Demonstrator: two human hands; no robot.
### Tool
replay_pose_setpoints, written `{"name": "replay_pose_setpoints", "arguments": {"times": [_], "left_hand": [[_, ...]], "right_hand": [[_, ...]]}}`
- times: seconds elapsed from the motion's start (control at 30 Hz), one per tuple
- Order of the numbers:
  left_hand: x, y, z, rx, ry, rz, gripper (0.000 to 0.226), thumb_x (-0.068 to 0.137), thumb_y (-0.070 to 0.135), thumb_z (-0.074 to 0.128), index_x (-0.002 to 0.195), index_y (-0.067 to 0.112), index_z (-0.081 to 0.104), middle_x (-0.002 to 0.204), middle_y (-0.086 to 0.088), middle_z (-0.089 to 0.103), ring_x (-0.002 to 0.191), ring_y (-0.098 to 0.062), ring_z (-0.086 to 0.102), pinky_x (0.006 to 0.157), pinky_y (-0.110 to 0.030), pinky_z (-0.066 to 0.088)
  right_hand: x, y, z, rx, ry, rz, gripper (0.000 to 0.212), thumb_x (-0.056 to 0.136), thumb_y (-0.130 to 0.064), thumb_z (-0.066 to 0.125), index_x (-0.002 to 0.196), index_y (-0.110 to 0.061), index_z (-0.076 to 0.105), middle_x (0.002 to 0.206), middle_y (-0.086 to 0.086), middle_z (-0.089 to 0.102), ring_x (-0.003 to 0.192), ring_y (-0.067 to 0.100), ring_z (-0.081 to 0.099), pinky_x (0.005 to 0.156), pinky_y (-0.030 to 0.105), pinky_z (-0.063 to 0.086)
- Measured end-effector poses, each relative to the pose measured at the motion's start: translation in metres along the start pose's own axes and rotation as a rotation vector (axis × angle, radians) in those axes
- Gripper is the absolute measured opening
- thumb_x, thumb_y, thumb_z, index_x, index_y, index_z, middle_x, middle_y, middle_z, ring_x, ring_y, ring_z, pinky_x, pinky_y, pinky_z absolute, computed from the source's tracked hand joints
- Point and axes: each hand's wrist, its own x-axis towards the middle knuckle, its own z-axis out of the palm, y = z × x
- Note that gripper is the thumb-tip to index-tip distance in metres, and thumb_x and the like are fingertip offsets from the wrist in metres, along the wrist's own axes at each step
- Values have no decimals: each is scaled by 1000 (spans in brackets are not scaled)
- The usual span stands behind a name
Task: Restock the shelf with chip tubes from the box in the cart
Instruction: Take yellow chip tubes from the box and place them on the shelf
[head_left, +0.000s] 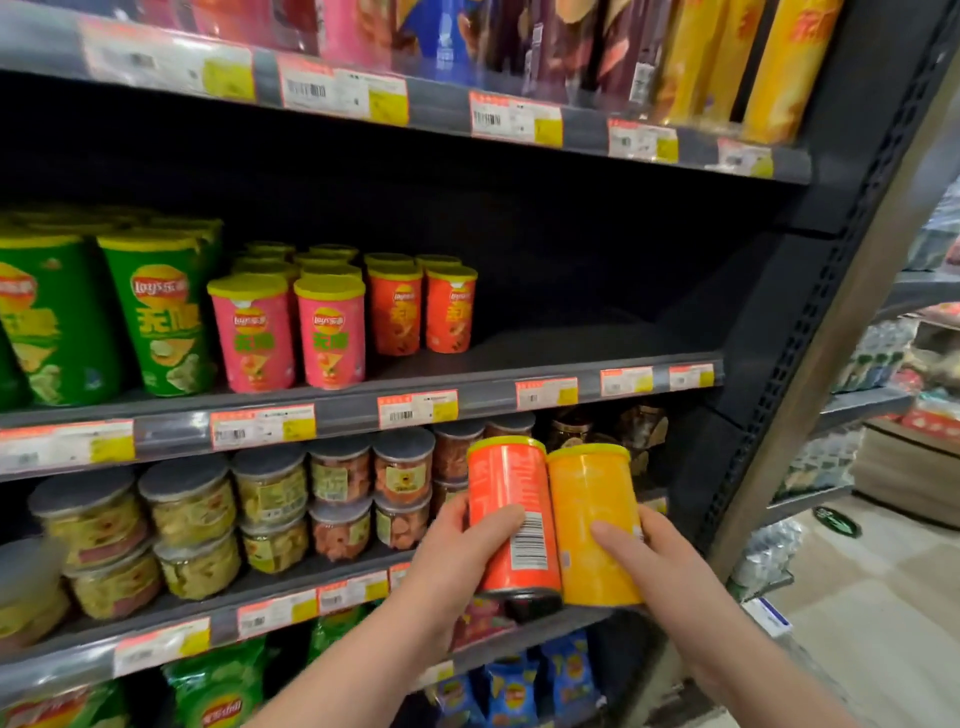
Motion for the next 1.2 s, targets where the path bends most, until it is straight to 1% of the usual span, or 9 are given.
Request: {"name": "replay_pose_setpoints", "arguments": {"times": [0.07,0.2,0.27,0.43,0.6,0.73,0.9,1.07,1.2], "left_hand": [[13,6,-9,0,14,16,53,81,35,68,129,26,47,105,-1,71,80,-13,72,58,-21,53],[33,12,-22,-53,68,27,44,83,31,67,123,27,49,102,-3,72,80,-15,72,60,-24,53],[42,19,-27,-60,101,43,42,83,30,66,122,28,50,102,-2,72,82,-16,72,64,-26,54],[68,47,-29,-43,183,149,29,87,24,63,114,26,54,94,-5,70,56,-9,66,44,-18,48],[95,75,-26,13,325,280,27,84,21,66,107,31,55,100,3,70,83,-11,70,69,-25,55],[116,100,-19,78,420,380,27,84,25,67,102,38,52,104,7,68,91,-12,68,74,-29,53],[143,116,-14,261,520,501,49,78,26,76,116,33,47,107,8,65,97,-10,65,82,-31,53],[166,115,-11,473,641,508,64,77,26,77,122,39,33,111,12,59,104,-10,59,93,-36,49],[182,112,-13,568,712,515,73,75,26,77,133,27,33,114,4,56,104,-15,57,88,-32,46]], "right_hand": [[17,-6,9,7,-18,-14,54,83,-42,65,131,-25,47,112,-4,66,94,13,67,69,26,53],[45,-11,19,0,-59,3,56,81,-46,65,130,-29,46,112,-4,66,96,16,68,83,36,55],[58,-16,21,18,-72,2,54,82,-44,65,130,-28,46,111,-5,67,96,16,68,80,34,55],[93,-38,18,33,-125,-58,55,73,-46,66,123,-29,52,107,-4,69,95,16,69,85,38,54],[139,-65,15,27,-157,-164,49,82,-40,63,127,-23,50,109,-3,67,97,15,65,83,33,51],[176,-92,8,17,-218,-243,71,65,-52,62,130,-29,44,116,-4,63,102,15,62,88,35,49],[217,-106,0,16,-238,-277,47,80,-45,64,123,-32,49,111,-4,65,99,18,64,95,46,49],[243,-109,-6,48,-283,-290,36,85,-39,62,117,-28,50,106,-4,65,95,16,64,87,38,50],[264,-117,-4,47,-289,-335,36,86,-33,63,117,-26,46,100,-5,63,89,12,62,71,28,48]]}}
